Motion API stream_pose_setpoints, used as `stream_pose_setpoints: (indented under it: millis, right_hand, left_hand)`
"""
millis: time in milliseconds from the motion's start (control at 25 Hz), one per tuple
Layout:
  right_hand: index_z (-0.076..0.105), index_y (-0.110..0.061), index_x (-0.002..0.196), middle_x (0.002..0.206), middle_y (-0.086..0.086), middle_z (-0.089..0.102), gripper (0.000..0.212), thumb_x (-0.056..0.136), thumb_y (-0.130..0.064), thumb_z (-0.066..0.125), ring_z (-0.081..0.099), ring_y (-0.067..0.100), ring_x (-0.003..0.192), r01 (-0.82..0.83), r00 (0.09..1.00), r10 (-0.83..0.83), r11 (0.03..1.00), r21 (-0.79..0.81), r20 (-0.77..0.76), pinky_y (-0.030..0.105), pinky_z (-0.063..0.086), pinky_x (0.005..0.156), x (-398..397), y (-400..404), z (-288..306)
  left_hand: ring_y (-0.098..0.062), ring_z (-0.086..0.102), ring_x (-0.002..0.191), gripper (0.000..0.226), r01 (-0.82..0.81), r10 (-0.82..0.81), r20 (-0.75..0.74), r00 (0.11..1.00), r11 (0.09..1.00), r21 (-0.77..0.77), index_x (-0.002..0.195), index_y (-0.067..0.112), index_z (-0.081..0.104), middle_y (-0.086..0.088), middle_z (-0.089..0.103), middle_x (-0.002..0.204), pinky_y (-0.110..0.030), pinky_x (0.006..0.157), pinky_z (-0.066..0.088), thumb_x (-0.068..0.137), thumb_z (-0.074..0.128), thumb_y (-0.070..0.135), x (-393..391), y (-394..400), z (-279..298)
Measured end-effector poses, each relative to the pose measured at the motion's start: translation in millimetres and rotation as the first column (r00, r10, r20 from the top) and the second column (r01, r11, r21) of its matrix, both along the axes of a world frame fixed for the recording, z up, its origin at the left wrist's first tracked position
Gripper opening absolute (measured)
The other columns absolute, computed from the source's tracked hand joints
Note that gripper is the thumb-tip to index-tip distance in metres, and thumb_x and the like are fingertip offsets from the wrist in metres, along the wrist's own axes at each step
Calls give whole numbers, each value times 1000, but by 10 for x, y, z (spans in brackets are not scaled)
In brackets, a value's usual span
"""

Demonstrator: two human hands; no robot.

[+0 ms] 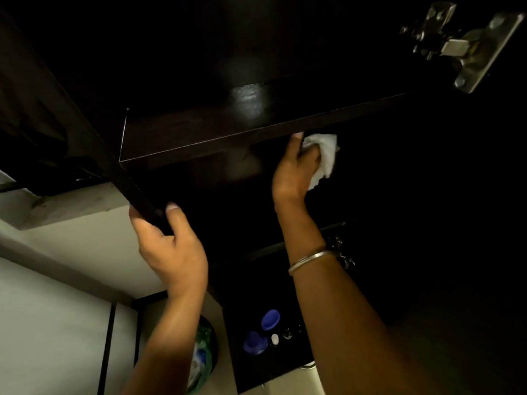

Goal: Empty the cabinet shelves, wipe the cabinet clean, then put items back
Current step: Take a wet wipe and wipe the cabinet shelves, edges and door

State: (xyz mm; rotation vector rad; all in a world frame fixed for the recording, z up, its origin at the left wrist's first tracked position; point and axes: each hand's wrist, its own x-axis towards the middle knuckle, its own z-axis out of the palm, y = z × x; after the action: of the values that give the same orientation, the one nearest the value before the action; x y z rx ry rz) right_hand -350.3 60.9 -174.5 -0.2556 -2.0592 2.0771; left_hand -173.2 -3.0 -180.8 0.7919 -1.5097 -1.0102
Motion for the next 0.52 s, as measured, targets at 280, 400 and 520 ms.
stream_pose_setpoints:
  millis: [280,400,520]
  right_hand:
    - [16,1,154,163,18,9,78,101,-57,18,9,34,151,-143,940,234,931,335,-250,47,7,123,183,-134,-166]
    - [19,5,152,159,26,14,72,98,-42,13,16,39,147,-91,988,109,982,163,-105,48,15,121,-119,-58,41]
    - [50,14,127,132,34,49,55,100,-29,31,48,44,125,42,987,-34,998,45,-157,37,37,108,109,-212,15]
  left_hand:
    - [2,61,64,17,16,0,-66,998,970,244,77,29,61,10,63,73,-23,58,46,79,65,12,-66,-88,-19]
    - [3,58,59,14,-28,49,-70,996,960,280,71,29,58,10,60,68,-23,57,44,72,63,16,-91,-88,21]
    - [6,58,58,16,8,18,-98,995,966,258,75,27,60,12,60,67,-14,55,43,74,62,11,-68,-76,31]
